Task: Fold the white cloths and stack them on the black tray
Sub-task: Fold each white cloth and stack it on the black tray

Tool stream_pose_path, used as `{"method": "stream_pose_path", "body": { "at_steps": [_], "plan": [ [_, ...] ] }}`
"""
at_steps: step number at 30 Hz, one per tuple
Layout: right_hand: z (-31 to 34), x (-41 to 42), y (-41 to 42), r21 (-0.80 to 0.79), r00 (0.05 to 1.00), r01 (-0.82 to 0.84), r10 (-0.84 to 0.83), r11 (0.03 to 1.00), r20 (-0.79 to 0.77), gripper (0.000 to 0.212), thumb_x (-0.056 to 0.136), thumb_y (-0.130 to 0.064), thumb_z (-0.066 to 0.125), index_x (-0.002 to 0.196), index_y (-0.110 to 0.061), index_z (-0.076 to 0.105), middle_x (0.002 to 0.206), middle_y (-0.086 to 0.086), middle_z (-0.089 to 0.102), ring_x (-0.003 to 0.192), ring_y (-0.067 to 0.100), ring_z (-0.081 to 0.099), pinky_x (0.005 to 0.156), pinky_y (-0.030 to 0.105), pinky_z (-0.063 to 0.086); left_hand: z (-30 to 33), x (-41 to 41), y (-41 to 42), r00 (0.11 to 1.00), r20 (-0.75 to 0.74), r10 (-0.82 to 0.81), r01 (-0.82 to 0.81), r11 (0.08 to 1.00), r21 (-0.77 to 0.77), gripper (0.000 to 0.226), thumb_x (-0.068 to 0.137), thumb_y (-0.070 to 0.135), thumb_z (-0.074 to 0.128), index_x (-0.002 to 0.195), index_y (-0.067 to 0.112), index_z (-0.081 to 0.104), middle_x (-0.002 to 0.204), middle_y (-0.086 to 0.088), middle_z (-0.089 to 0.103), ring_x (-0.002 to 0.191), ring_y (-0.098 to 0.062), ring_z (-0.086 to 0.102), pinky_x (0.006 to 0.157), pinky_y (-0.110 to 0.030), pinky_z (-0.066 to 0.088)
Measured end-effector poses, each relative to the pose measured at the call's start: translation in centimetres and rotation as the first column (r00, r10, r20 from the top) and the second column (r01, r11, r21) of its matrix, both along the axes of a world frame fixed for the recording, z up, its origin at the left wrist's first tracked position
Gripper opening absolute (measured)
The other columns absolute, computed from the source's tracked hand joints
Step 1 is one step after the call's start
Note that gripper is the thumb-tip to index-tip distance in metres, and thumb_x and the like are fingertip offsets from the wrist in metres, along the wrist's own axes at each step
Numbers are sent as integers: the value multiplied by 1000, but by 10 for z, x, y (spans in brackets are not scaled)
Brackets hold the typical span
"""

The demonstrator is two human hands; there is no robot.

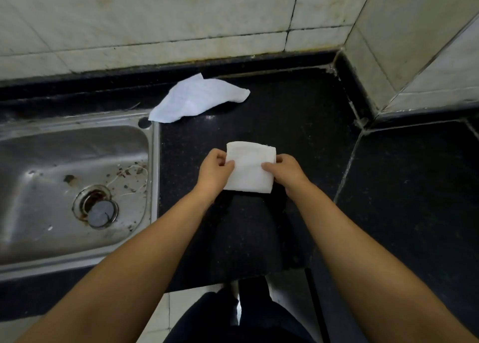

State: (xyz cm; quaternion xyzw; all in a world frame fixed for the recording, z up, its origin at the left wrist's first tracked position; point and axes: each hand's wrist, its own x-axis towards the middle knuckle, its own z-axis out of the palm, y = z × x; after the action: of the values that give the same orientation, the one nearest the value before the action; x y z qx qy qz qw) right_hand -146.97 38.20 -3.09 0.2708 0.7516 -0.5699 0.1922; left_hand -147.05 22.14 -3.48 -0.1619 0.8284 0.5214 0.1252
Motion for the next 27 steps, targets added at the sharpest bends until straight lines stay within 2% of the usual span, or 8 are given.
{"method": "stream_pose_path", "body": {
  "at_steps": [2,5,9,13,17,21,23,27],
  "plan": [
    [13,4,5,-221,990,142,-137,965,39,35,89,-5,57,123,0,54,117,13,61,87,18,61,75,32,50,7,-5,1,995,51,82,-91,975,204,26,88,12,58,113,14,50,113,-9,60,100,-22,59,79,-32,49],
    [25,16,10,-337,970,240,-238,910,47,25,89,-3,58,114,-2,58,114,15,63,82,20,62,69,32,52,21,-6,5,967,235,102,-203,863,462,51,88,5,58,136,6,40,130,-15,53,100,-24,58,72,-33,50],
    [41,48,6,-330,941,309,-337,892,-30,11,89,-6,59,99,-9,61,104,12,65,90,26,64,79,42,55,39,8,2,883,454,-116,-216,759,614,36,90,8,58,124,-1,53,104,-13,63,86,-24,62,63,-39,51],
    [47,113,-5,-344,873,390,-462,854,-158,6,90,-8,59,93,-11,63,99,11,67,87,24,65,78,40,54,43,35,-5,790,511,-339,-99,752,652,36,90,14,60,124,6,54,107,-11,64,93,-27,62,67,-45,51],
    [39,196,-19,-405,696,598,-698,692,-165,7,91,-10,59,94,-9,64,101,12,68,88,25,66,79,41,54,54,85,7,736,443,-512,109,735,669,34,92,17,56,124,4,55,112,-9,63,90,-24,62,70,-40,51],
    [38,287,-24,-397,509,750,-845,530,-166,6,91,-11,58,92,-11,65,98,10,68,91,28,65,85,47,52,61,152,31,647,373,-665,324,682,656,30,93,13,54,122,5,56,107,-10,64,84,-20,62,84,-41,48],
    [41,334,-28,-377,424,807,-890,456,-169,7,91,-13,58,90,-13,65,97,7,68,91,27,65,84,47,53,60,187,45,597,337,-729,405,636,657,26,92,12,55,117,5,59,108,-11,64,83,-19,63,79,-39,51],
    [44,443,-45,-369,196,894,-962,255,-188,9,93,-11,56,87,-13,63,88,5,66,78,20,63,70,37,54,58,279,70,429,295,-854,545,505,669,10,93,12,54,93,9,64,88,-6,68,76,-17,65,69,-32,54]
  ]
}}
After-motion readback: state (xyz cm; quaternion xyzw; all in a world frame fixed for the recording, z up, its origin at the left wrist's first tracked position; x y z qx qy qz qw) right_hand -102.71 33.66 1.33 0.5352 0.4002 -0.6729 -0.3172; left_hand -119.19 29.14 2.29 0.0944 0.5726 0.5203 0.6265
